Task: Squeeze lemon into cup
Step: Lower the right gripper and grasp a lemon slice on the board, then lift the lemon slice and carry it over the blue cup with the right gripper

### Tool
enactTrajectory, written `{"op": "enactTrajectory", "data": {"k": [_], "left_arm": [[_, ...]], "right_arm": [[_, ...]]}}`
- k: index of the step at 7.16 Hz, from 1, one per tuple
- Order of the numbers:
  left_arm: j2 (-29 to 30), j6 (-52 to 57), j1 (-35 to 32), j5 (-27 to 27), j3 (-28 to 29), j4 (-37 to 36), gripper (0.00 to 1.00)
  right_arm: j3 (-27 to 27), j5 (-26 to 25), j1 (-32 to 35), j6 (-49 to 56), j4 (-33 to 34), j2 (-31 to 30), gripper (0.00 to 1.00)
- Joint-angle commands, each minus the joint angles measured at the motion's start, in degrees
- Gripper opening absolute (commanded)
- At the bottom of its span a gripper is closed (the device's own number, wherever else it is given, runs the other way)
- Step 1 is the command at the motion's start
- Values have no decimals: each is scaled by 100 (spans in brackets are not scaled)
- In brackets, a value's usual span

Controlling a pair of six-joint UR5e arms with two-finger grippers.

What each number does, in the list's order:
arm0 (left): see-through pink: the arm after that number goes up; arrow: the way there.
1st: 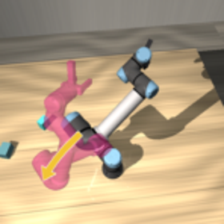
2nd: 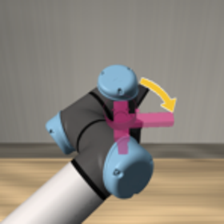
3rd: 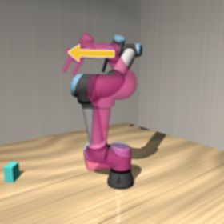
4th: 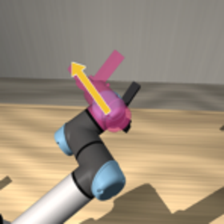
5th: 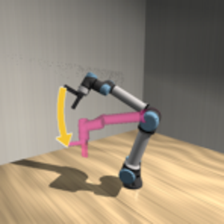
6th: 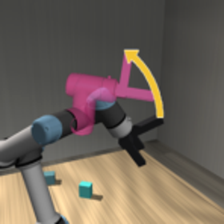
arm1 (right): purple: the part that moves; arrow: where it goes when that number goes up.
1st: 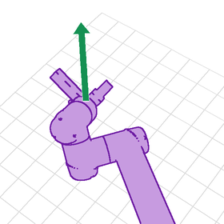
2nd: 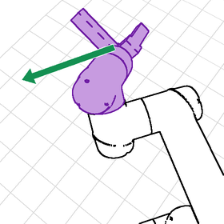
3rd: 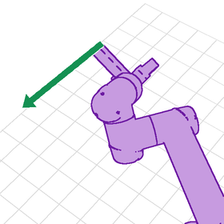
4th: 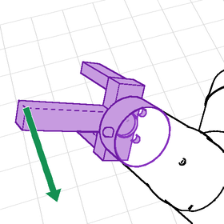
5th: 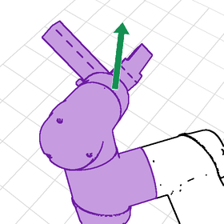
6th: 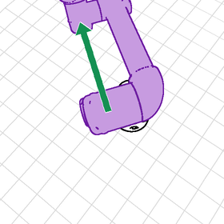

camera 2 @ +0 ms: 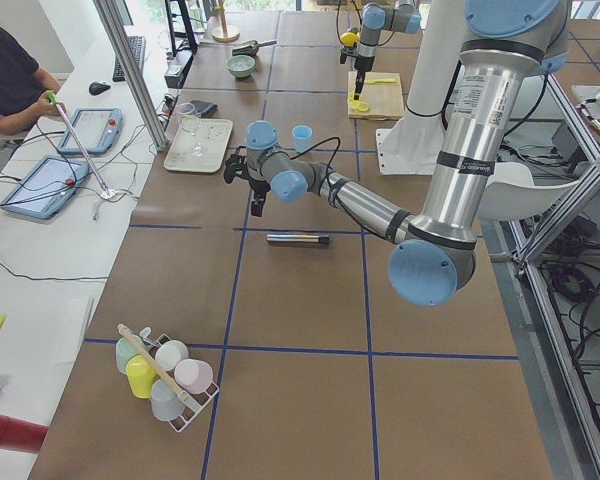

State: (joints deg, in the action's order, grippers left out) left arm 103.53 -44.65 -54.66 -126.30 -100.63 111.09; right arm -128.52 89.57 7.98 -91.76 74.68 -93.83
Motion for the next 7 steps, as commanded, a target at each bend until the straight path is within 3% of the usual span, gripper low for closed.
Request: {"op": "enactTrajectory", "data": {"k": [1, 5, 7], "left_arm": [[0, 0, -1, 0, -9, 0, 100], [0, -9, -1, -9, 0, 0, 100], [0, -9, -1, -9, 17, 0, 100]], "right_arm": [[-85, 192, 220, 0, 2, 32, 51], [-182, 534, 668, 9, 2, 145, 51], [-182, 780, 967, 9, 246, 557, 51]]}}
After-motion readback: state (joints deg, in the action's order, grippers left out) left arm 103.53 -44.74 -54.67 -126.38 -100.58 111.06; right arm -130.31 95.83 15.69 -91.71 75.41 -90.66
